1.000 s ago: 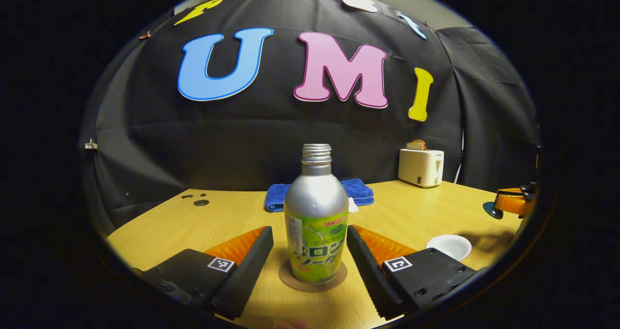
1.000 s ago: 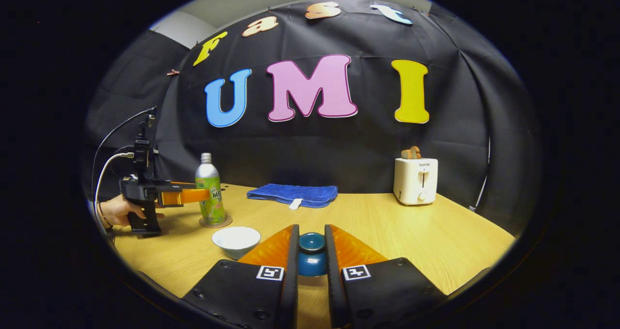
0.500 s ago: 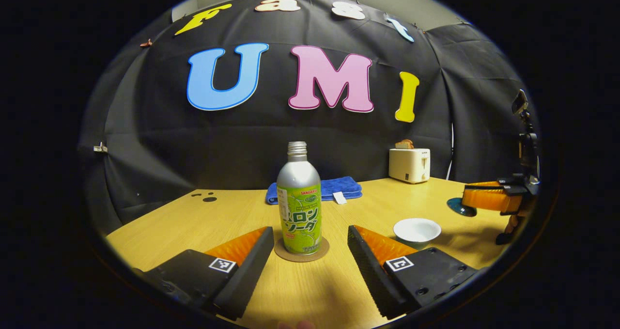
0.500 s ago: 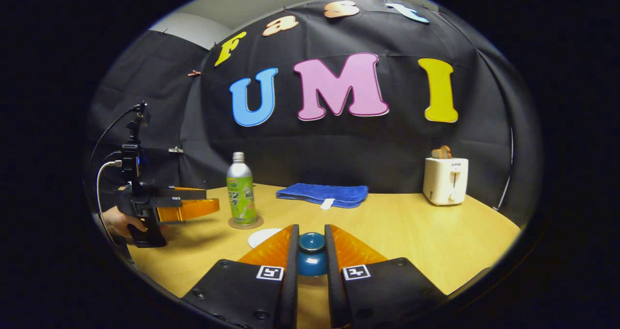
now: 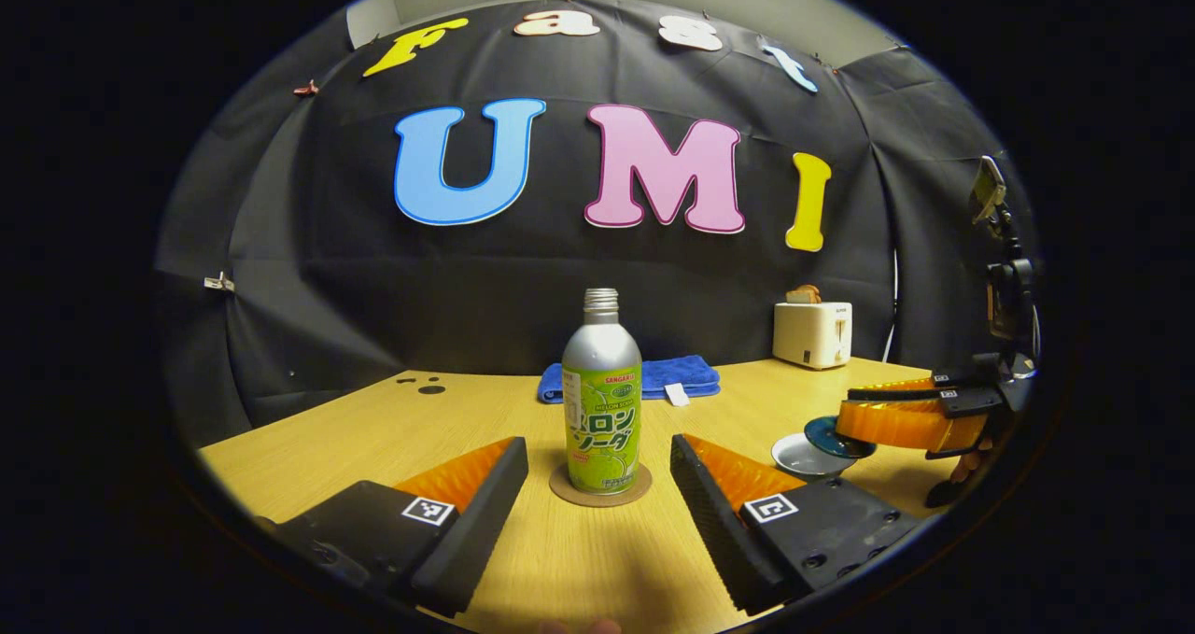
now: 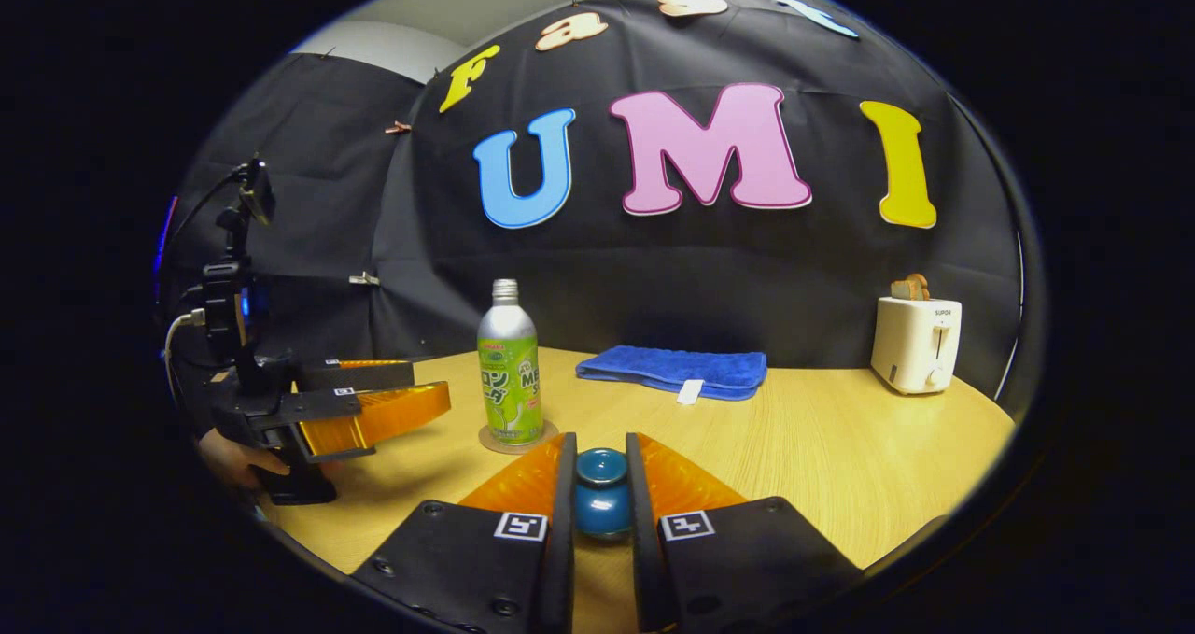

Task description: Open the teacup lid with one hand, grasp the water bottle and pour water into the teacup with the other hand; after pouring, place the water bottle on the coaster and then close the teacup lid.

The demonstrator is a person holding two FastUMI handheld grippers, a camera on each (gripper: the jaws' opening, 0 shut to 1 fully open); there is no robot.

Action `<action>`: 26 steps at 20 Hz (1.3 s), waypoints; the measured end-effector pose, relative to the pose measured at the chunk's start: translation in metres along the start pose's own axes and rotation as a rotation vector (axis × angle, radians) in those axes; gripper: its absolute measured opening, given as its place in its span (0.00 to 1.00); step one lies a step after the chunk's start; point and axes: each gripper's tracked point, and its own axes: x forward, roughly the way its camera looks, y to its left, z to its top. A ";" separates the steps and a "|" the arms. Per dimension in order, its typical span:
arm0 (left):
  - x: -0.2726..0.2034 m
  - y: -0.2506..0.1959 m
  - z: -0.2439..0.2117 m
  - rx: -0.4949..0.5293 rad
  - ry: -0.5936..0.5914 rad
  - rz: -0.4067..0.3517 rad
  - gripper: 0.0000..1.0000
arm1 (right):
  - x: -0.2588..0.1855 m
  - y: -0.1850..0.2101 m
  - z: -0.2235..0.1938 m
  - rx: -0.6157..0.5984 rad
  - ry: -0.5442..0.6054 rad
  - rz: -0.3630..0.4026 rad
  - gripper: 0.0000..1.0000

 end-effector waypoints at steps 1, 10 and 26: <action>0.000 0.000 0.000 -0.001 -0.001 0.000 0.97 | 0.002 0.001 -0.002 -0.004 0.018 -0.004 0.29; 0.000 0.000 0.000 0.000 -0.001 -0.007 0.97 | 0.016 -0.001 -0.013 -0.006 0.092 -0.018 0.29; 0.000 0.000 0.000 0.000 -0.001 -0.008 0.97 | -0.014 -0.009 0.017 0.003 -0.097 -0.070 0.99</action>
